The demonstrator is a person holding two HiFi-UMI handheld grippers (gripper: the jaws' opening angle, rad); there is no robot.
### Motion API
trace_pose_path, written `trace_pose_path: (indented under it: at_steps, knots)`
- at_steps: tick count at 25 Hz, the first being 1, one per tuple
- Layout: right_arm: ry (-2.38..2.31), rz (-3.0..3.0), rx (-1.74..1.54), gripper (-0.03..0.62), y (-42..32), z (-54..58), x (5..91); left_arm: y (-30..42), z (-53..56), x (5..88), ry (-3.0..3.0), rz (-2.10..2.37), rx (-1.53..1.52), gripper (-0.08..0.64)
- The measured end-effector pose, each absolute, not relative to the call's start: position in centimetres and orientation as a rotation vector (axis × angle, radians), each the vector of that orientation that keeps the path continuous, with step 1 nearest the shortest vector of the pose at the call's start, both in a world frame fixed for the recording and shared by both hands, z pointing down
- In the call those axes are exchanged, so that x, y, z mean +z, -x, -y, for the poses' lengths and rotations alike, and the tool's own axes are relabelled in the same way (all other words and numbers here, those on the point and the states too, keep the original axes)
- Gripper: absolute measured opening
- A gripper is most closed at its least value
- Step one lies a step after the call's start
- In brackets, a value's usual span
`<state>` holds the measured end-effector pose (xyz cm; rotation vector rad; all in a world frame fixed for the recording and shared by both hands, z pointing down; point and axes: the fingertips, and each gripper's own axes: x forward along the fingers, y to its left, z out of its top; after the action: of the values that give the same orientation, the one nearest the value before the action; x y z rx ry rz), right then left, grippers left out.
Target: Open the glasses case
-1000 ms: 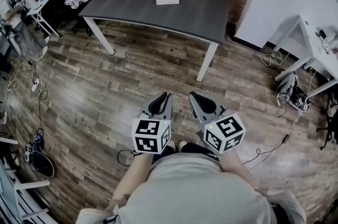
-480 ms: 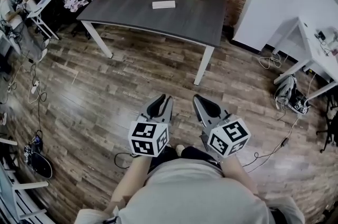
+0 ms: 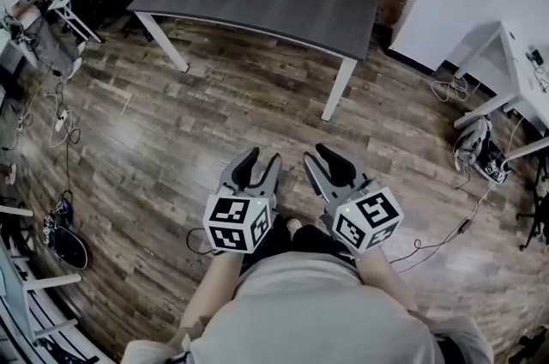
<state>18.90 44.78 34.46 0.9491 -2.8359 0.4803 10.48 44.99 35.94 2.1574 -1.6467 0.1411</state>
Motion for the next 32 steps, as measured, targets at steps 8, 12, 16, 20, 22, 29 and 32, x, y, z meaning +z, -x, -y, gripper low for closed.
trace_pose_path:
  at_steps: [8,12,16,20,22,29,32]
  knots:
    - [-1.046,2.803,0.466,0.106,-17.5,-38.9,35.2,-8.6,-38.5,36.8,-2.215,1.574,0.173,0.169]
    - [-1.068,2.797,0.445,0.107,-15.0,-34.0,34.9,-5.9,-33.3,36.0,-2.241,1.568,0.158,0.169]
    - [-1.091,2.818,0.452,0.107,-11.3,-29.0,33.7,-2.9,-28.5,35.4,-2.261,1.558,0.145,0.169]
    - [-1.123,2.831,0.405,0.107,-8.1,-24.3,32.3,-0.3,-23.5,34.1,-2.302,1.546,0.126,0.169]
    - [-1.150,2.822,0.387,0.107,-7.0,-22.3,32.1,1.0,-21.4,33.7,-2.323,1.534,0.121,0.169]
    - [-1.204,2.746,0.412,0.107,-5.1,-18.9,33.2,3.8,-17.5,34.7,-2.316,1.472,0.132,0.169]
    - [-1.205,2.707,0.434,0.107,-5.0,-18.2,33.9,4.2,-17.1,35.9,-2.285,1.448,0.134,0.169]
